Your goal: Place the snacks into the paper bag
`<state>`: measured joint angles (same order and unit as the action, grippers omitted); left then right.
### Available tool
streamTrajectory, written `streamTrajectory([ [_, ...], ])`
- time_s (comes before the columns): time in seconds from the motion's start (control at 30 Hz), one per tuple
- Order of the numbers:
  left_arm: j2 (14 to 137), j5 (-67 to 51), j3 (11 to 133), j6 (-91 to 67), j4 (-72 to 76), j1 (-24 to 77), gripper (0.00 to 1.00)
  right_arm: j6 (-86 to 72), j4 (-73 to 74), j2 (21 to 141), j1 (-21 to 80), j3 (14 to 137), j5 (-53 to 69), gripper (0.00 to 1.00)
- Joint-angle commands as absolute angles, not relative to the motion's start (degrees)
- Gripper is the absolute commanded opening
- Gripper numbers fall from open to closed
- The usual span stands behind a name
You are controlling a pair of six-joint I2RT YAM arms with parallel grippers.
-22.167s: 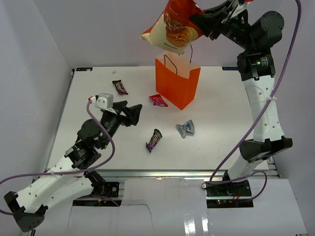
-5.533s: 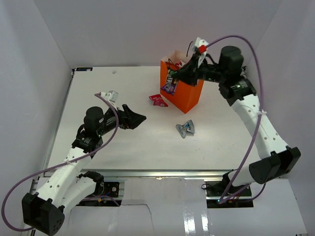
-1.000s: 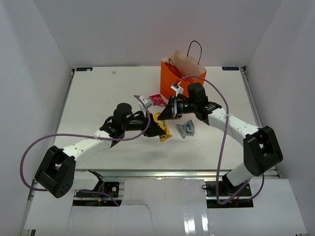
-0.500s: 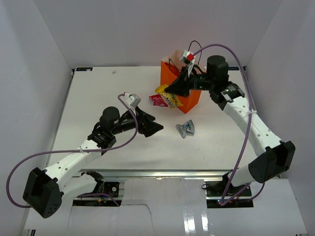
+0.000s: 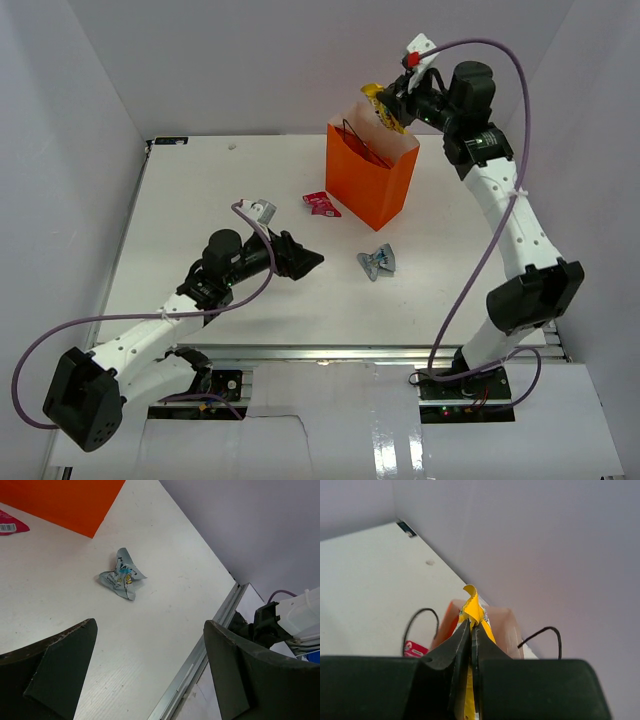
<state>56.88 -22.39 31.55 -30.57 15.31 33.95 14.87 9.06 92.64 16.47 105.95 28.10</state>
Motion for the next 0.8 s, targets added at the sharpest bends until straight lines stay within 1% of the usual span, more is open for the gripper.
streamTrajectory([
  [0.0,54.6,-19.7,31.0,-31.9,15.5,33.7,0.98,19.0,4.8,96.7,16.4,104.9,20.7,0.08],
  [0.1,53.8,-18.6,30.2,-32.5,15.1,33.8,0.98,21.4,4.4,99.7,16.4,105.6,17.7,0.11],
  [0.13,53.7,-17.9,29.9,-33.0,14.9,33.8,0.98,22.3,4.4,100.5,16.4,105.6,16.4,0.18],
  [0.23,53.0,-16.5,29.4,-33.9,14.5,33.7,0.98,22.4,4.6,99.9,16.0,104.6,16.4,0.34],
  [0.27,52.9,-16.2,29.2,-34.1,14.3,33.7,0.98,22.2,4.7,99.4,15.7,103.7,17.1,0.45],
  [0.3,52.7,-15.6,29.3,-34.4,14.1,33.7,0.98,21.7,5.4,98.7,15.6,103.6,17.7,0.49],
  [0.33,52.7,-13.9,29.1,-35.1,13.7,33.7,0.98,19.5,6.1,97.1,15.0,103.6,19.7,0.55],
  [0.43,52.7,-11.2,29.3,-36.4,12.4,33.7,0.98,15.9,9.7,92.7,12.8,104.1,27.9,0.64],
  [0.47,52.6,-9.4,29.4,-37.3,12.2,33.7,0.98,14.9,11.1,91.5,11.9,104.1,31.0,0.74],
  [0.5,52.6,-8.5,29.3,-38.0,12.0,33.7,0.98,14.8,12.6,90.3,11.0,102.8,34.6,0.78],
  [0.53,52.4,-7.7,29.2,-38.5,11.9,33.7,0.98,14.8,15.0,87.5,9.1,101.5,42.9,0.91],
  [0.57,52.4,-5.9,29.1,-39.5,11.8,33.7,0.98,15.5,16.2,86.1,8.3,99.7,47.2,0.97],
  [0.6,52.4,-5.3,28.9,-39.8,11.7,33.7,0.98,17.6,17.6,84.7,7.6,97.5,51.7,0.99],
  [0.63,52.4,-4.8,28.7,-40.0,11.7,33.7,0.98,21.2,23.5,81.9,6.6,92.7,61.3,0.95],
  [0.67,52.6,-4.4,28.7,-40.1,11.7,33.7,0.98,26.8,28.9,80.5,6.3,90.5,65.3,0.92],
  [0.7,52.9,-4.4,28.7,-40.2,11.7,33.7,0.98,45.2,36.2,79.3,6.2,88.8,67.7,0.91],
  [0.73,53.3,-4.6,28.7,-40.2,11.6,33.7,0.98,57.1,53.3,77.0,6.6,85.9,68.6,0.90],
  [0.77,54.1,-4.7,28.7,-40.2,11.6,33.7,0.98,67.0,59.1,75.9,6.8,84.0,67.8,0.90],
])
